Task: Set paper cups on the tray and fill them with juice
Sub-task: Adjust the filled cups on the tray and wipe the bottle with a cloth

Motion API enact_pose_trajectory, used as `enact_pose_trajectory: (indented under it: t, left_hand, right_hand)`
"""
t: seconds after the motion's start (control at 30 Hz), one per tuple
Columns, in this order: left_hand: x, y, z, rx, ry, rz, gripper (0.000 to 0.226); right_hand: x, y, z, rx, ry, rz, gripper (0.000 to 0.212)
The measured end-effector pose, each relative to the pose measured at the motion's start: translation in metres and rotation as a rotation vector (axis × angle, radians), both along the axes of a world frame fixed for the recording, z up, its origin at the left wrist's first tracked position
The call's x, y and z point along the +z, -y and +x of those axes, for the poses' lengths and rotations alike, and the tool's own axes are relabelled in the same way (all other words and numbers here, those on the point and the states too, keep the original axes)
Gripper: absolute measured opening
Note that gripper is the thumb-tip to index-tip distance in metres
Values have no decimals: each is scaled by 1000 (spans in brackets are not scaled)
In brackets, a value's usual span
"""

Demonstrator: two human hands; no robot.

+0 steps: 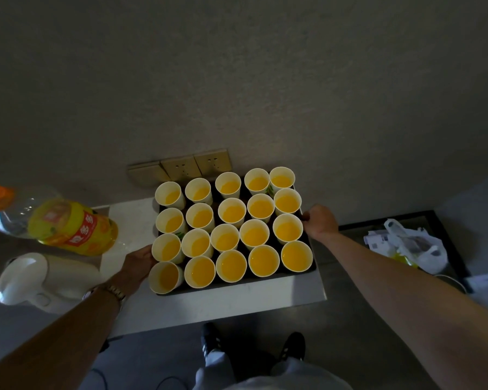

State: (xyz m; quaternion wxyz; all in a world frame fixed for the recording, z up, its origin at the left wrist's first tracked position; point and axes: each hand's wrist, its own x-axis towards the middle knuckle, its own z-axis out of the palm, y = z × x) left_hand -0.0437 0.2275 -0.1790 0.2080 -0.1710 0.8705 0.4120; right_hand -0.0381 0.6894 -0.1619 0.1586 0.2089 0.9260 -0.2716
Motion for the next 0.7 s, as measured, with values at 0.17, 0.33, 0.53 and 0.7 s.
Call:
enact_pose_trajectory:
  t: [0.17,0.33,0.53,0.7]
  left_hand:
    - [9,-12,5,-7,-62,-48,31]
    - [12,-17,4,81,-29,12,31]
    - [14,-20,4,85,-17,21,33]
    - [11,-18,3,71,-23,-8,37]
  right_hand:
    - [-3,-2,1,1,2,-25,40]
    - [-2,-3,5,5,1,-17,41]
    - [-1,-5,4,-18,-3,-15,41]
    - [0,-5,5,-14,-4,-6,42]
